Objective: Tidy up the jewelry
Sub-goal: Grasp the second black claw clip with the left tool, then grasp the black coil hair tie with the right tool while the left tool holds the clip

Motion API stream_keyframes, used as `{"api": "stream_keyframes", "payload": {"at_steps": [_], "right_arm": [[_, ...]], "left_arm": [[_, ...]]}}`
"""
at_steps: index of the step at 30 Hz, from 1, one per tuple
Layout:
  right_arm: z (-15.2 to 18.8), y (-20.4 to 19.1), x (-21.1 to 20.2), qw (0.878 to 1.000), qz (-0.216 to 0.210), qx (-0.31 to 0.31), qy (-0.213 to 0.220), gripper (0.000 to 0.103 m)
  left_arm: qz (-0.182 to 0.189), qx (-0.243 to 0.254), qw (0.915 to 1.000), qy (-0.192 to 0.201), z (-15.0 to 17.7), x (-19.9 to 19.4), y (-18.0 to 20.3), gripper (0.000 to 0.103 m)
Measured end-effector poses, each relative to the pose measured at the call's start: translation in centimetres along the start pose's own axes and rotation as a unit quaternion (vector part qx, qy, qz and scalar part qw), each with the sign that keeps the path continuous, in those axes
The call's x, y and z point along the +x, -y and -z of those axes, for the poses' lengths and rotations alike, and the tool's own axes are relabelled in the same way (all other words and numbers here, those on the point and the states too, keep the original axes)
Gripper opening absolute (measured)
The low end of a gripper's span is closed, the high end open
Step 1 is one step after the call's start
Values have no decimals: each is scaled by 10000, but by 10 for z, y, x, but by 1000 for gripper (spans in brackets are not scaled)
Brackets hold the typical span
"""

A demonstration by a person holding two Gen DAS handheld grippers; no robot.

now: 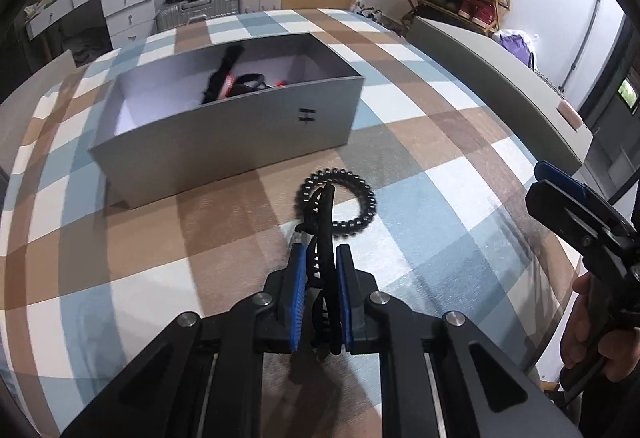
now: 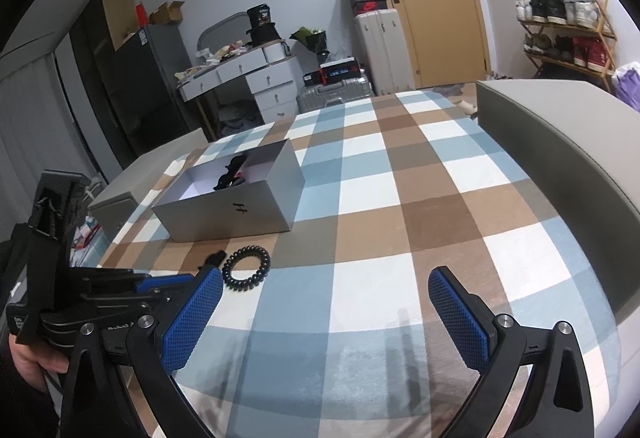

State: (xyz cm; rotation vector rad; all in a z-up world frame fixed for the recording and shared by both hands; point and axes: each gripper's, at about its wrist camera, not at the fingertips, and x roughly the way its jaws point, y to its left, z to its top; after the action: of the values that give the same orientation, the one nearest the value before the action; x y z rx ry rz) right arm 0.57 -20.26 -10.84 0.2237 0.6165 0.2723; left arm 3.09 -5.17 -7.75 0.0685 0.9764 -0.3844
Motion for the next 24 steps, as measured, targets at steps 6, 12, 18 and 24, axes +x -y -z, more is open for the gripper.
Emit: {"api": "stream_keyframes", "payload": {"at_steps": [6,12,18,24], "right_arm": [[-3,-16,5,9995,-254,-61,-171,103],[-6,-37,36,9953,-663,-235,-662,103],[-8,-58,75,9909,-622,-668,-989,89],[-6,-67,101,9861,-636,-692,-1369,77]], "left_arm": [[-221,-55,9991,352,1,-22,-18,10],[-289,-361,9964,712,6,-42,-38,10],[-709,-703,9890,1095,12,-60,-57,10],[-645,-952,9862,1195,17,-66,-75,10]]}}
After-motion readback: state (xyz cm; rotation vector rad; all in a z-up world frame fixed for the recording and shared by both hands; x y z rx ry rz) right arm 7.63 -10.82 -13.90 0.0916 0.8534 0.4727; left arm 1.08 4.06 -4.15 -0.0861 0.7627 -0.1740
